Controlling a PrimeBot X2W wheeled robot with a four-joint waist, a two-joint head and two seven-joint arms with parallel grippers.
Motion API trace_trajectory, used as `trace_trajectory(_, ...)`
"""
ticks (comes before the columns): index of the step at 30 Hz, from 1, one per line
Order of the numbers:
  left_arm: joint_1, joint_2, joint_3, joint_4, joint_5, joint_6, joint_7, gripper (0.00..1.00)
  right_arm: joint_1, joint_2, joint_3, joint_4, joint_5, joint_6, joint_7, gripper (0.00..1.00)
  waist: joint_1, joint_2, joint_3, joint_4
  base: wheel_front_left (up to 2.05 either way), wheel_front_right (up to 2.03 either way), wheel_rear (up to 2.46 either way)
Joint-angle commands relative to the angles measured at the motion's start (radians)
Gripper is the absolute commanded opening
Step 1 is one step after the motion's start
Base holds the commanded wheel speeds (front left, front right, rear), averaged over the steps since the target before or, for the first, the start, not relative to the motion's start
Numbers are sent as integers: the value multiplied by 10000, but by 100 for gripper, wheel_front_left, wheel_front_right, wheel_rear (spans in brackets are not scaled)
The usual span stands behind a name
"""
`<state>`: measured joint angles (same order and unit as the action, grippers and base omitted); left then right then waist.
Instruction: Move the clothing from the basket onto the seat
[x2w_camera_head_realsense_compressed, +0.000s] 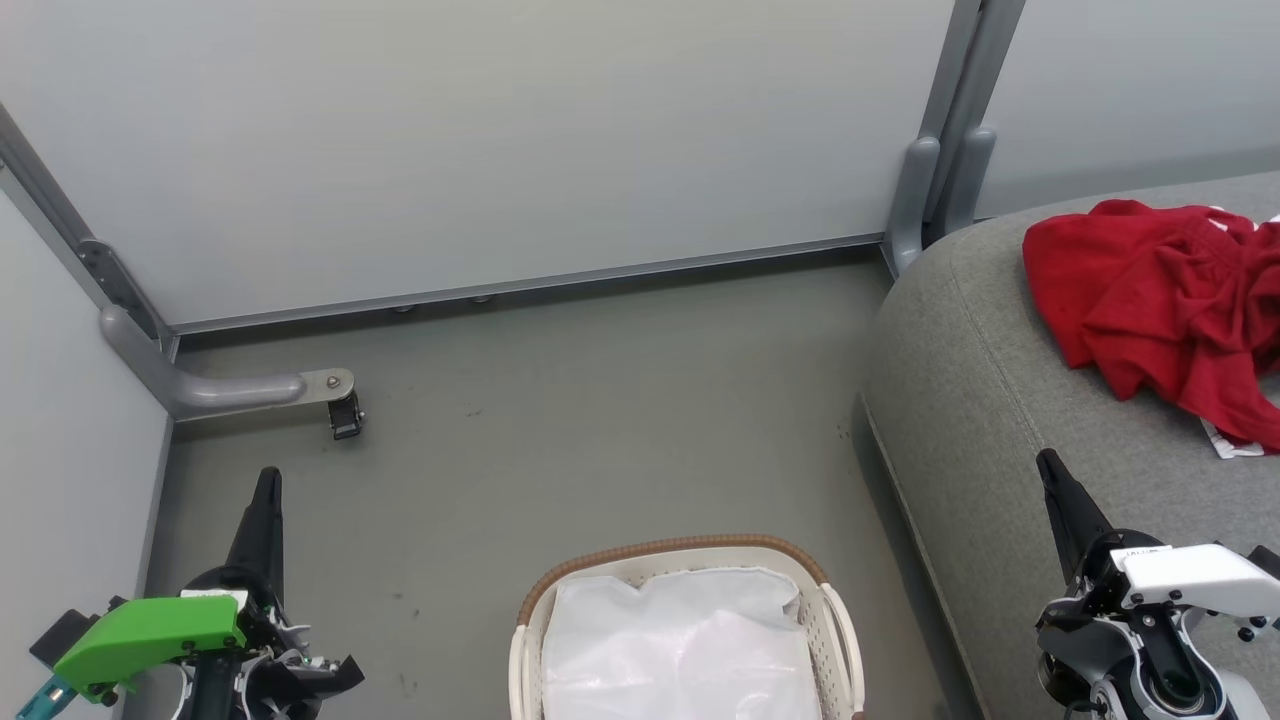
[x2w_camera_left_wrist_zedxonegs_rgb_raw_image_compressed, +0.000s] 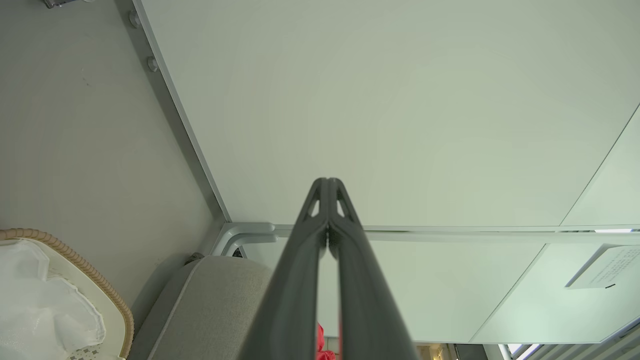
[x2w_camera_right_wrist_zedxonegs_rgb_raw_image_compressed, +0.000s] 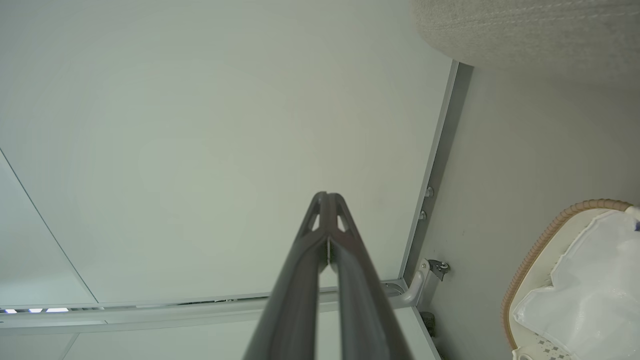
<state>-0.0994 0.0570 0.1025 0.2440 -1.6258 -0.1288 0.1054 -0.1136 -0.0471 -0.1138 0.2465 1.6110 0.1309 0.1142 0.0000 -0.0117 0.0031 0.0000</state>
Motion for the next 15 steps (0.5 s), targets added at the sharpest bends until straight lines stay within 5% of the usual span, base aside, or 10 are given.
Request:
trace_trajectory(1,-168,20,49,19,83,-48,42,0,103,-59,-21,-40,39,-3,32,0,0,117,0,0,0,0,0)
trace_trajectory(15,-170,3,67,20,93,-48,67,0,103,-59,-20,-40,39,-3,31,0,0,117,0,0,0,0,0)
